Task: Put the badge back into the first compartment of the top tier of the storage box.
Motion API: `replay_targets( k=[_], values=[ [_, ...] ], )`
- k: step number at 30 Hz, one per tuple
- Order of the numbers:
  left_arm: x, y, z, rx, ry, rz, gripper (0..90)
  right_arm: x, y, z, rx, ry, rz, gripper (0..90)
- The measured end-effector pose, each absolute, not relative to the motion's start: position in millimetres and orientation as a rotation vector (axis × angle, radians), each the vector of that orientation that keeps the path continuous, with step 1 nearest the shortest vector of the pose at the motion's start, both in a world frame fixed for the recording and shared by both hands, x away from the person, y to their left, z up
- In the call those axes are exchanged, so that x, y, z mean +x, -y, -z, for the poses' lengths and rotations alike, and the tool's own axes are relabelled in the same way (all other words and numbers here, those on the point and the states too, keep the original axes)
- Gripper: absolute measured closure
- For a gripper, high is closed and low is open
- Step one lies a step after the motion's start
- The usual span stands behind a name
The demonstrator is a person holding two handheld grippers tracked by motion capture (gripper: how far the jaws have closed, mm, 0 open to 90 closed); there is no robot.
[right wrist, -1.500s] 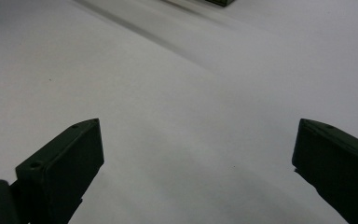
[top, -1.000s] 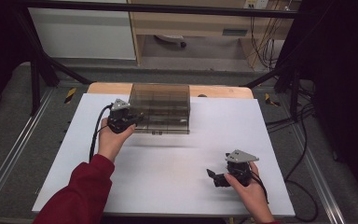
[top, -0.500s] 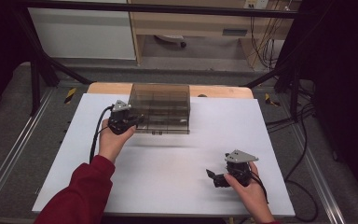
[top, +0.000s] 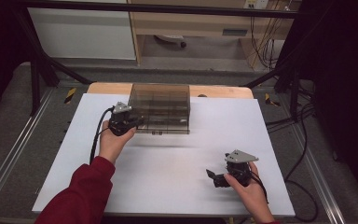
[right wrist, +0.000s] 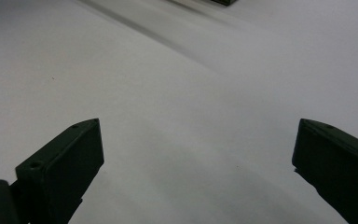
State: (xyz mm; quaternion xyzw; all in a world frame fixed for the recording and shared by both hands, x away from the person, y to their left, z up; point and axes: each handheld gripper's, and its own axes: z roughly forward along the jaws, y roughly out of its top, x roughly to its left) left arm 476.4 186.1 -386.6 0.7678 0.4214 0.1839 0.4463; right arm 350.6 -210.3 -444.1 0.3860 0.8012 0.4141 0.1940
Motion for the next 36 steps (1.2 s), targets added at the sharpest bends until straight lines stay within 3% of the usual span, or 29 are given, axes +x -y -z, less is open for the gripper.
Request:
replay_targets(
  k=[10, 14, 23, 31, 34, 36],
  values=[
    [477, -187, 386, 1.882, -1.046, -0.467, 77.3, 351, 210, 445, 1.082, -2.249, -1.161, 2.5],
    [474, -189, 375, 1.835, -1.035, -0.511, 56.0, 351, 210, 445, 1.084, -2.248, -1.166, 2.5],
    [458, -187, 356, 1.824, -1.003, -0.600, 32.3, 351, 210, 445, 1.080, -2.251, -1.164, 2.5],
    [440, -180, 352, 1.836, -0.977, -0.615, 17.5, 351, 211, 444, 1.079, -2.250, -1.168, 2.5],
    [433, -177, 351, 1.838, -0.979, -0.647, 6.8, 351, 211, 444, 1.079, -2.248, -1.171, 2.5],
    [428, -175, 353, 1.840, -0.966, -0.667, 6.0, 351, 211, 444, 1.078, -2.248, -1.172, 2.5]
  ],
)
